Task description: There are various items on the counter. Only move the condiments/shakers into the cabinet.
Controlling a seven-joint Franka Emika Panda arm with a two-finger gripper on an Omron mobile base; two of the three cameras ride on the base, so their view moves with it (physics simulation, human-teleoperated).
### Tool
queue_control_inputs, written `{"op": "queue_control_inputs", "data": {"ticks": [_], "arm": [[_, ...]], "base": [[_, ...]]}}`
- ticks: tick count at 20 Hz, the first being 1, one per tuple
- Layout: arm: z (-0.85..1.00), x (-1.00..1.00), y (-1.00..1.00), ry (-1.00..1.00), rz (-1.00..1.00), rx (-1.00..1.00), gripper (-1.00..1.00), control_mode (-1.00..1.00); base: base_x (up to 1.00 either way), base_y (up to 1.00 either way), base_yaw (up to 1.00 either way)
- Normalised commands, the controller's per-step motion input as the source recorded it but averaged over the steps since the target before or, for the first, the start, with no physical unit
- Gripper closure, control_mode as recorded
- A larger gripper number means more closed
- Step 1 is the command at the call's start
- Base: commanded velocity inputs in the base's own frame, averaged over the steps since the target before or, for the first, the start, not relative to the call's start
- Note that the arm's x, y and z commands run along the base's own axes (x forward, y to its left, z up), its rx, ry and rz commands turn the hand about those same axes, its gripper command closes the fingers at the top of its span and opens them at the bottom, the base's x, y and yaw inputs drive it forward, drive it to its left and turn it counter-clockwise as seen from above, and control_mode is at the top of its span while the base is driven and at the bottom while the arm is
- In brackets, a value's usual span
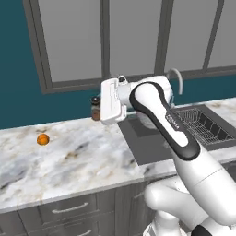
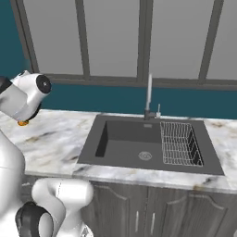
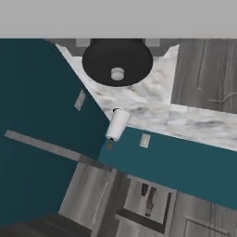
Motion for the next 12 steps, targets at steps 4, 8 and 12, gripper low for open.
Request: {"op": "queue_control_inputs", "data": {"ticks": [4,8,12], "arm": [[0.00,0.00,0.00,0.00,0.00,0.00,1.00,1.00],[0.00,0.00,0.00,0.00,0.00,0.00,1.00,1.00],[0.00,0.00,0.00,0.00,0.00,0.00,1.00,1.00]], "base": [[-1.00,0.00,0.55],[-0.52,0.05,0.79],[0.00,0.35,0.88]]}}
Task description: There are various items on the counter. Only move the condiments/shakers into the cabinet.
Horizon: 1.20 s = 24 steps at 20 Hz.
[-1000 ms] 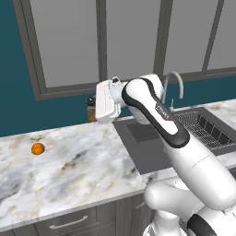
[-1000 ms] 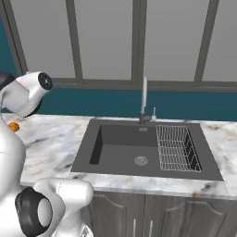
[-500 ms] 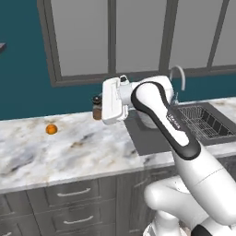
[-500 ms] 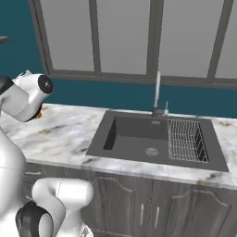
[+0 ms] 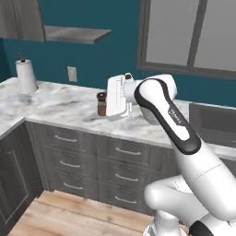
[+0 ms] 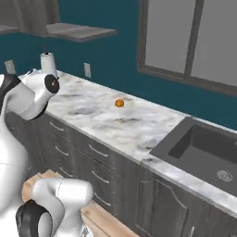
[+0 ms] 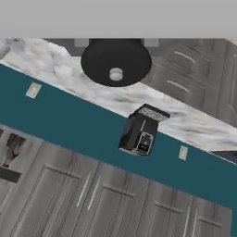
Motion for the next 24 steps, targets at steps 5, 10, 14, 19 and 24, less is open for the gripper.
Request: {"op": "queue_control_inputs", "data": {"ticks": [5,10,14,19,24], "arm": [[0.00,0.00,0.00,0.00,0.00,0.00,1.00,1.00],[0.00,0.00,0.00,0.00,0.00,0.00,1.00,1.00],[0.00,0.00,0.00,0.00,0.00,0.00,1.00,1.00],[0.00,0.00,0.00,0.00,0.00,0.00,1.00,1.00],[0.00,0.00,0.00,0.00,0.00,0.00,1.00,1.00]], "base": [[0.59,0.12,0.73],[0.95,0.02,0.59],[1.00,-0.10,0.27],[1.00,-0.17,0.08],[1.00,0.15,0.12]]}}
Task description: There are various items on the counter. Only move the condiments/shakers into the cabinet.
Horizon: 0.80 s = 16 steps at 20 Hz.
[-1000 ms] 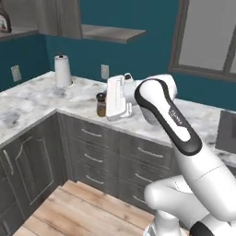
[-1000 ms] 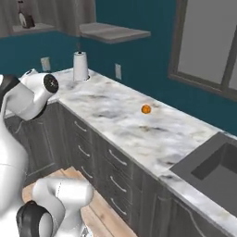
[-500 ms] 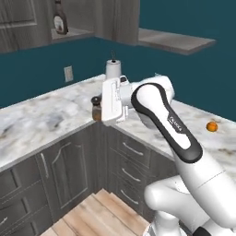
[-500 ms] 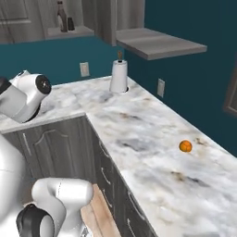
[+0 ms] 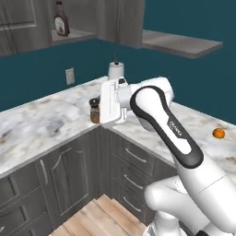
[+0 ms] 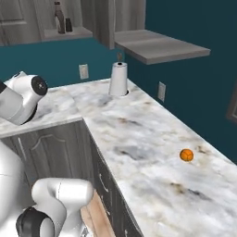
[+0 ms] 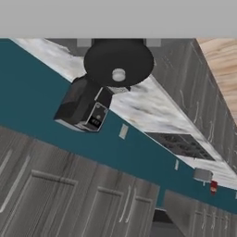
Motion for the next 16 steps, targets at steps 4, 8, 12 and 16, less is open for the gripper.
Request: {"op": "queue_control_inputs", "data": {"ticks": [4,8,12,16], "arm": [[0.00,0.00,0.00,0.00,0.00,0.00,1.00,1.00],[0.00,0.00,0.00,0.00,0.00,0.00,1.00,1.00],[0.00,0.00,0.00,0.00,0.00,0.00,1.00,1.00],[0.00,0.00,0.00,0.00,0.00,0.00,1.00,1.00]], "base": [[0.28,0.65,0.44],[0.92,0.06,0.08],[1.00,0.00,0.00],[1.00,0.04,-0.02]]}}
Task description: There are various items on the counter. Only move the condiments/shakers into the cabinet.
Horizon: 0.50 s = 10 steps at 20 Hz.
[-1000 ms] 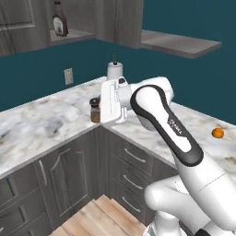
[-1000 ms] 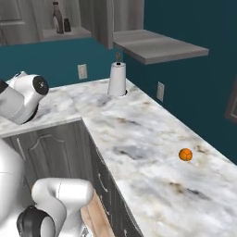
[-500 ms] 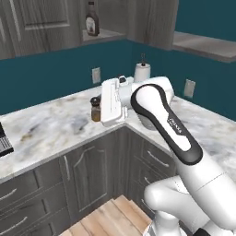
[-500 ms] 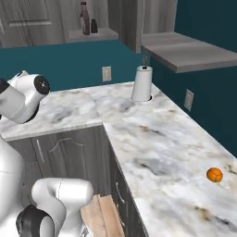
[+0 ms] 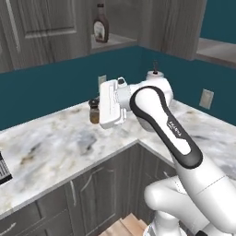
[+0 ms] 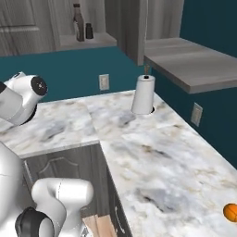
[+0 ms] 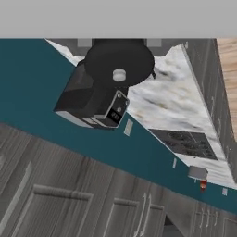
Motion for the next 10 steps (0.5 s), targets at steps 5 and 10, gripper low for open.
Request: {"op": "queue_control_inputs", "data": {"ticks": [5,10], "arm": [[0.00,0.00,0.00,0.00,0.00,0.00,1.00,1.00],[0.00,0.00,0.00,0.00,0.00,0.00,1.00,1.00]], "base": [[1.00,0.27,-0.14],[-0.24,0.18,0.03]]}}
